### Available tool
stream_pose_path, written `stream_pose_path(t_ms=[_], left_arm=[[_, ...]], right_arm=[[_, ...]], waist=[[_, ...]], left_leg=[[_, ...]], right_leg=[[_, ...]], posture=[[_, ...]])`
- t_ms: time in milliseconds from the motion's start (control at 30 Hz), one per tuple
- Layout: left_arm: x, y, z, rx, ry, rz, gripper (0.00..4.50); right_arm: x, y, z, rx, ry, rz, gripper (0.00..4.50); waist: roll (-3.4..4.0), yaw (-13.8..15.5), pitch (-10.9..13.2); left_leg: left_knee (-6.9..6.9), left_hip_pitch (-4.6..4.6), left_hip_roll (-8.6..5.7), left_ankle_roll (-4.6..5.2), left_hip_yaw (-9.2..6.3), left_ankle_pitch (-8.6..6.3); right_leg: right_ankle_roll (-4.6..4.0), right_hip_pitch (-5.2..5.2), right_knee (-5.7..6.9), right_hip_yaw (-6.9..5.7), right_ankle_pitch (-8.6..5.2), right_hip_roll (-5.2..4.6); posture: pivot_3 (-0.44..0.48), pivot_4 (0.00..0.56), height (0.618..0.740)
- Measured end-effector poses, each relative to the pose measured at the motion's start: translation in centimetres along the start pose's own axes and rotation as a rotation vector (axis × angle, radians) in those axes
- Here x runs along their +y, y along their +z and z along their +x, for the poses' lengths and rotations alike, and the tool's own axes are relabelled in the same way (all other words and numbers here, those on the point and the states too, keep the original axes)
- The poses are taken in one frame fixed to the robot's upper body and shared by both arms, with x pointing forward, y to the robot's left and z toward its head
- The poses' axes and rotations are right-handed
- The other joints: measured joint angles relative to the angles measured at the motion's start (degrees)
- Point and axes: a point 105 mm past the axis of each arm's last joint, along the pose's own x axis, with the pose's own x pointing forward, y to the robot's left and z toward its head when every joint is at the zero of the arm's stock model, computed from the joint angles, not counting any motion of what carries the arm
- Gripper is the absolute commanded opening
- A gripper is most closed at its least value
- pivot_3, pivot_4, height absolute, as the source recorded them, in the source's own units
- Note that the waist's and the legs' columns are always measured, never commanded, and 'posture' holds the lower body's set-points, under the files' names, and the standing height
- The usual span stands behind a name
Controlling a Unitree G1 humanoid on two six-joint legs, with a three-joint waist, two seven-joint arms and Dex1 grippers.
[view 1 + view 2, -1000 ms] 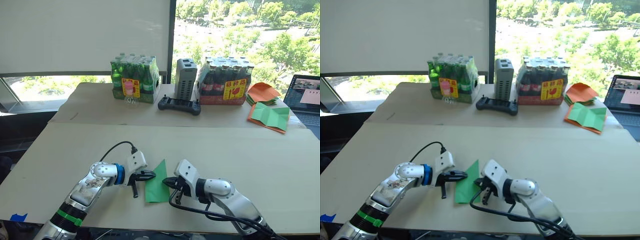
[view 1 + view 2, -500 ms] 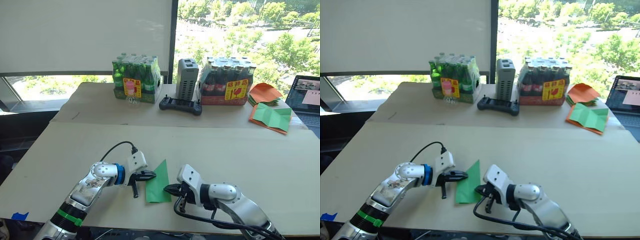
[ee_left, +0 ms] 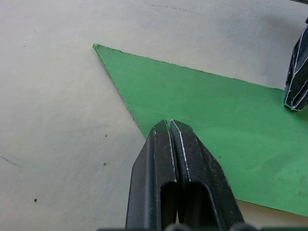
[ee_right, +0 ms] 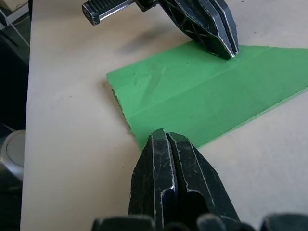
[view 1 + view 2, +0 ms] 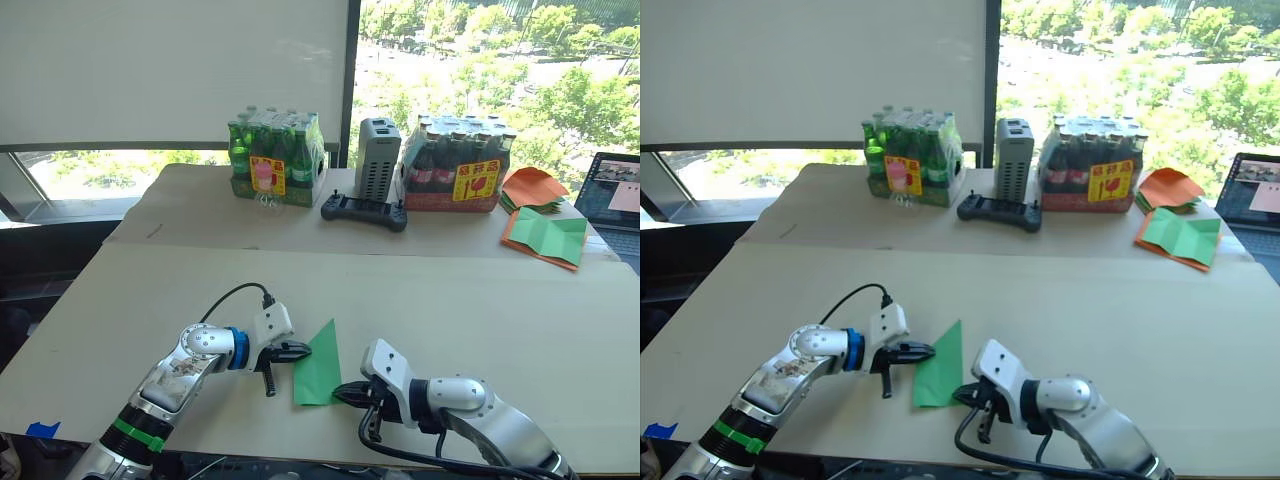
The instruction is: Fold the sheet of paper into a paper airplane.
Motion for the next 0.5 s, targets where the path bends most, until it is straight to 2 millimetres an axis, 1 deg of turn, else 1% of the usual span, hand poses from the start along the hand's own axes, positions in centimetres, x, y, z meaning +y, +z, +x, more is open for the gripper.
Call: stream_pose_path(t_ms=[167,333,500], left_arm=[[0.06,-0.04,-0.02,-0.002,0.0,0.004,0.09],[0.06,-0.08,0.0,-0.001,0.0,0.004,0.09],[0.03,-0.08,0.04,0.0,-0.001,0.005,0.09]], right_arm=[[0.26,-0.13,-0.15,-0.001,0.016,0.015,0.0],[0.42,-0.23,-0.26,0.0,0.034,0.023,0.0],[0.3,0.01,-0.5,-0.021,0.038,0.033,0.0]], waist=[[0.0,0.01,0.0],[-0.01,0.01,0.01],[-0.01,0.06,0.02]], left_leg=[[-0.01,0.01,0.0,0.01,0.0,-0.01],[-0.05,0.16,0.01,0.08,-0.03,-0.05],[-0.1,0.28,0.0,0.14,-0.03,-0.09]], right_leg=[[0.0,0.05,-0.01,0.0,0.0,0.0],[0.02,0.47,-0.09,-0.04,-0.01,0.0],[0.07,0.58,-0.13,-0.04,-0.05,0.0]], posture=[[0.0,0.15,0.675],[0.0,0.15,0.675],[0.0,0.15,0.675]])
